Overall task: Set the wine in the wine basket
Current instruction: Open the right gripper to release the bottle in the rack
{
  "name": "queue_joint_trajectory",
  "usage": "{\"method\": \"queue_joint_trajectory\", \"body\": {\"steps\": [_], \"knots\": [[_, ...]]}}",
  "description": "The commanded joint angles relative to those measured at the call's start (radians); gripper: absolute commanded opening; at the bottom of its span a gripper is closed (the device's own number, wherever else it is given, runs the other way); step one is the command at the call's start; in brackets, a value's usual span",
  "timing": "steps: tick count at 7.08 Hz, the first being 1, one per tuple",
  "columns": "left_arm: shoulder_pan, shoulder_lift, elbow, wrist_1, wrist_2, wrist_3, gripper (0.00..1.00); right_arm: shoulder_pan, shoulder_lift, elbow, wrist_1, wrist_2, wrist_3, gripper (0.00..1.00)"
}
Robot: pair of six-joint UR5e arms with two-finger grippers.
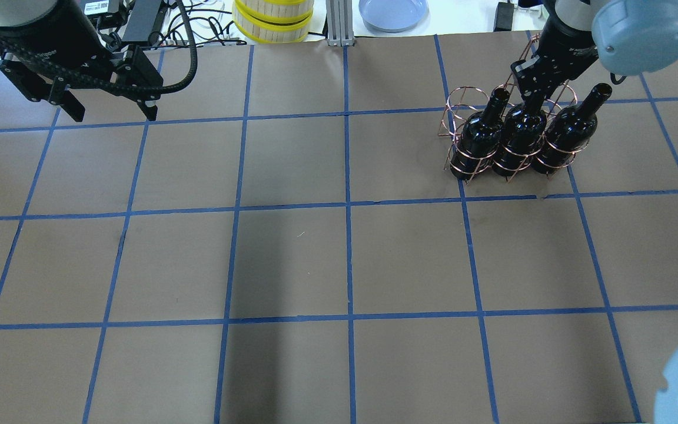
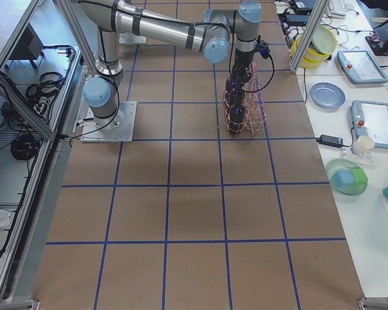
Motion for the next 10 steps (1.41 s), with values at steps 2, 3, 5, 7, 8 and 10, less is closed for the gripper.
{"method": "queue_joint_trajectory", "body": {"steps": [2,3,5,7,8,10], "knots": [[0.000,0.000,0.000,-0.003,0.003,0.000,1.00,0.002,-0.019,0.002,0.000,-0.014,0.013,1.00],[0.000,0.000,0.000,-0.004,0.007,0.000,1.00,0.002,-0.059,-0.001,0.004,-0.013,0.015,1.00],[0.000,0.008,0.000,-0.006,0.016,-0.021,1.00,0.006,-0.178,-0.015,0.102,-0.001,0.016,1.00],[0.000,0.009,0.000,-0.007,0.053,-0.029,1.00,0.029,-0.310,-0.018,0.250,0.006,0.133,1.00],[0.000,0.009,0.000,-0.009,0.053,-0.028,1.00,0.061,-0.338,-0.015,0.307,0.015,0.201,1.00],[0.000,0.009,0.000,-0.009,0.053,-0.025,1.00,0.170,-0.354,0.002,0.360,0.003,0.348,1.00]]}}
